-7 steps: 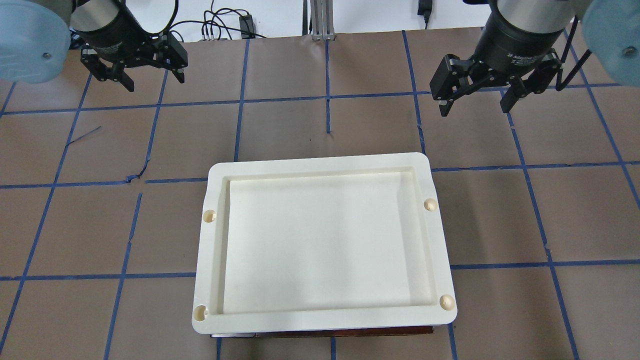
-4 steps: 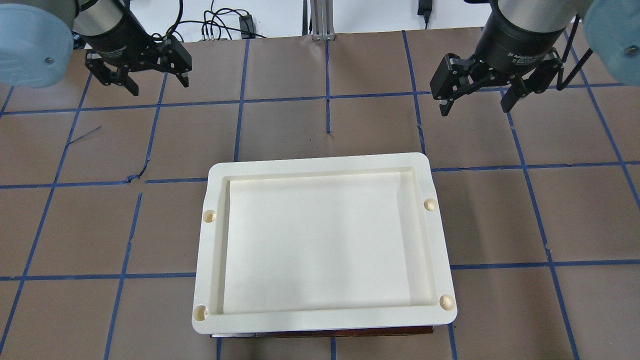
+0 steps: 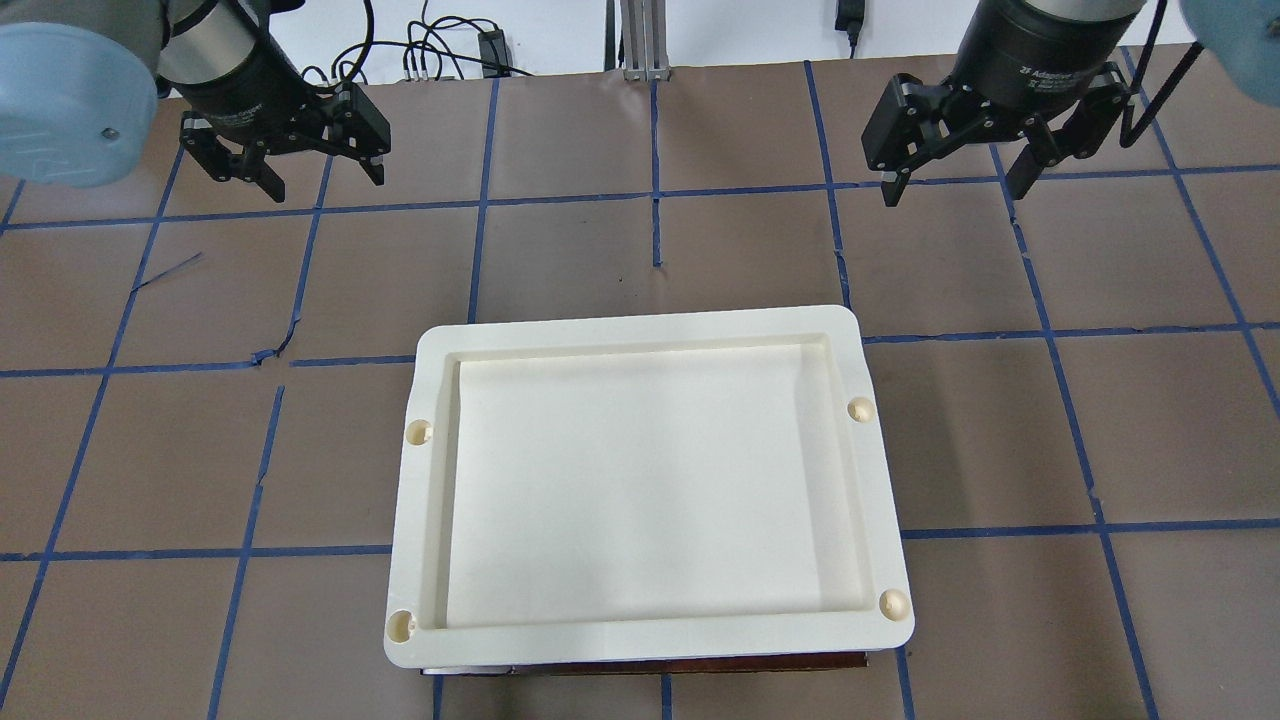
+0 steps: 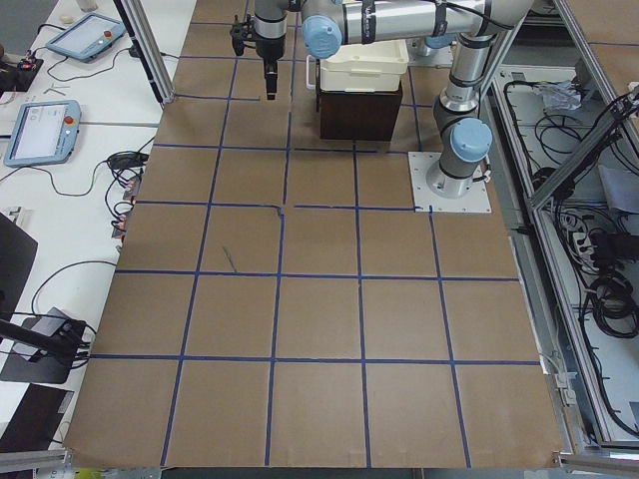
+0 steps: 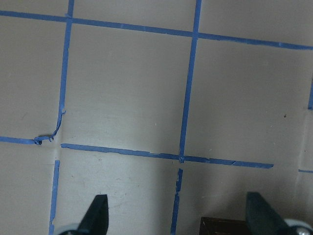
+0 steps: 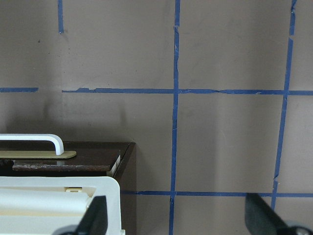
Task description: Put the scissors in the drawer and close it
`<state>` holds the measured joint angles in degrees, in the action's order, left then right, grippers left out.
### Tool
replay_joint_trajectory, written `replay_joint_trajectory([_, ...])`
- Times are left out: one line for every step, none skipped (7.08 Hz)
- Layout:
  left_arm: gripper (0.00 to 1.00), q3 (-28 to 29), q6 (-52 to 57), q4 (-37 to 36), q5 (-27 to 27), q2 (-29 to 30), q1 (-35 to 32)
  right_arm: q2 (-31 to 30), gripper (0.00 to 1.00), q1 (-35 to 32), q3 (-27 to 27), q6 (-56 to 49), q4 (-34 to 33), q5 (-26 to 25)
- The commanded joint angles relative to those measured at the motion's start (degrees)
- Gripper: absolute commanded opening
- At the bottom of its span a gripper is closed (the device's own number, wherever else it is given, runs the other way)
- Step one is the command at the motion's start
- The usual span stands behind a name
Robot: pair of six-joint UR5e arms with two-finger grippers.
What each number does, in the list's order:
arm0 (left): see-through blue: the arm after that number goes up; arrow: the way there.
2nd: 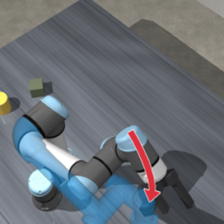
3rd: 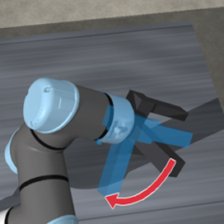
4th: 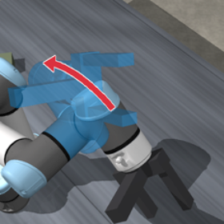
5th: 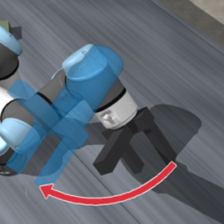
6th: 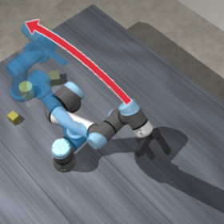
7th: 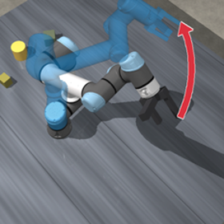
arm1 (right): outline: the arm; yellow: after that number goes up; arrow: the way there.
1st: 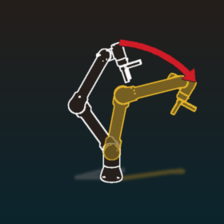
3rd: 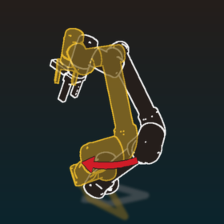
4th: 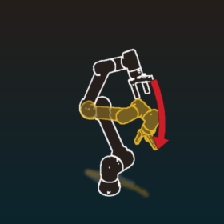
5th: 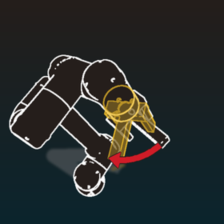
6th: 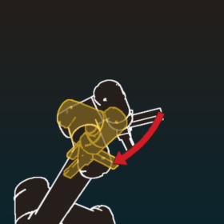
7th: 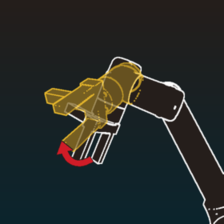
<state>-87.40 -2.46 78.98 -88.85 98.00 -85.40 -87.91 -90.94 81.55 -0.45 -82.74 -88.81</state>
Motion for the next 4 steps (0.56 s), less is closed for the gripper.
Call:
replay_joint_trajectory([1.00, -0.14, 0.00, -0.05, -0.01, -0.09, -0.02, 0.19, 1.00, -0.20, 0.19, 0.10, 0.21, -0.05])
replay_joint_trajectory([1.00, -0.23, 0.00, -0.05, 0.08, -0.18, -0.03, 0.37, 1.00, -0.20, 0.10, 0.10, -0.05, 0.12])
replay_joint_trajectory([1.00, -0.31, 0.09, 0.21, 0.08, -0.27, -0.03, 0.37, 1.00, -0.20, 0.19, 0.10, -0.14, 0.12])
replay_joint_trajectory([1.00, -0.31, 0.09, 0.21, 0.00, -0.36, 0.06, 0.37, 1.00, -0.20, 0.28, 0.10, -0.23, 0.04])
